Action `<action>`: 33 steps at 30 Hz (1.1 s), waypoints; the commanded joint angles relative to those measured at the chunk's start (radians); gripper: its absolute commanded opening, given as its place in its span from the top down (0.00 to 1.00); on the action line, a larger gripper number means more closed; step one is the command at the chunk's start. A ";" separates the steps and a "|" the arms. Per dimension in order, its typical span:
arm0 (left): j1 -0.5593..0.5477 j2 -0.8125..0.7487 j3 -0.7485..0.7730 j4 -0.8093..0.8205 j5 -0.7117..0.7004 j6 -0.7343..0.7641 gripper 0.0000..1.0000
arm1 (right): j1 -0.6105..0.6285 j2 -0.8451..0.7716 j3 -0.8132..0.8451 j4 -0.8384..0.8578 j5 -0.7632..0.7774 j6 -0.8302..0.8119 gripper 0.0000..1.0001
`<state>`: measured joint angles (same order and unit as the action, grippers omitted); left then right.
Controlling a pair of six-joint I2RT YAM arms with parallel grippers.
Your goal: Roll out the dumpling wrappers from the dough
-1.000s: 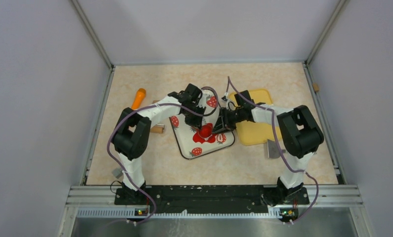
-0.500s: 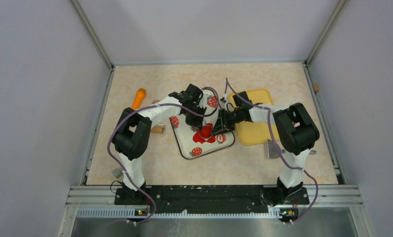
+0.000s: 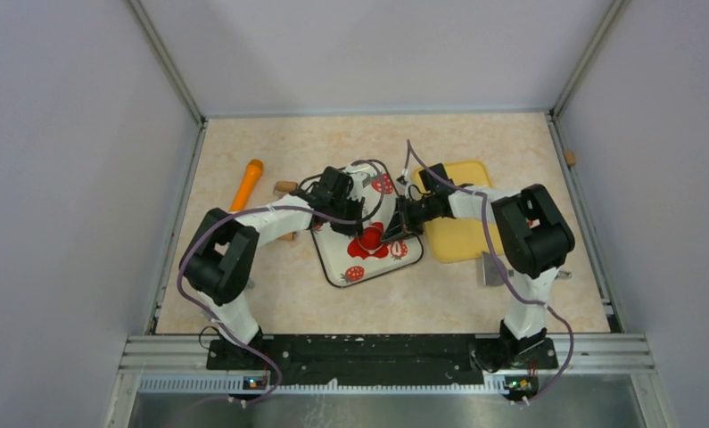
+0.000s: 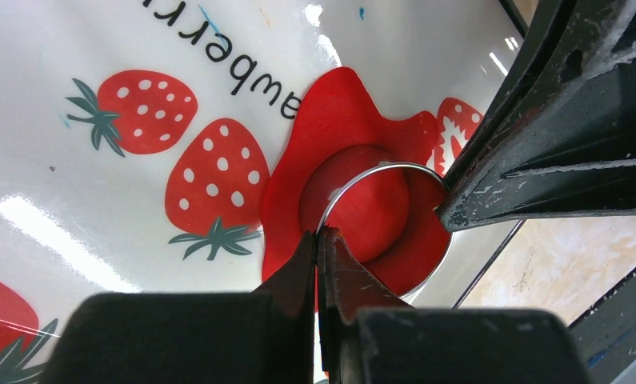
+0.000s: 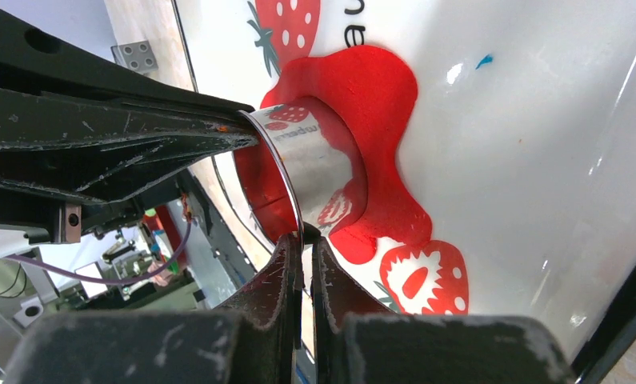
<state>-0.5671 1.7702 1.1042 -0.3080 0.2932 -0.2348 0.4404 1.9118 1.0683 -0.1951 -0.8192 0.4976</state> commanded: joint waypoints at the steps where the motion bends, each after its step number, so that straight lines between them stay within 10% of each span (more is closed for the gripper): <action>1: 0.013 0.005 -0.124 0.093 -0.104 -0.012 1.00 | 0.022 0.068 0.008 -0.029 0.150 -0.091 1.00; 21: 0.023 -0.012 -0.241 0.192 -0.120 -0.011 1.00 | 0.030 0.082 0.048 -0.115 0.319 -0.169 1.00; 26: 0.031 -0.097 -0.156 0.116 -0.061 0.010 1.00 | 0.031 -0.004 0.168 -0.120 0.148 -0.177 1.00; 33: 0.040 -0.178 -0.031 -0.007 0.062 -0.013 0.63 | 0.023 -0.144 0.257 -0.251 0.079 -0.241 0.72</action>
<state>-0.5400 1.6752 0.9886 -0.2012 0.2855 -0.2470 0.4690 1.9148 1.2495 -0.3767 -0.7345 0.3450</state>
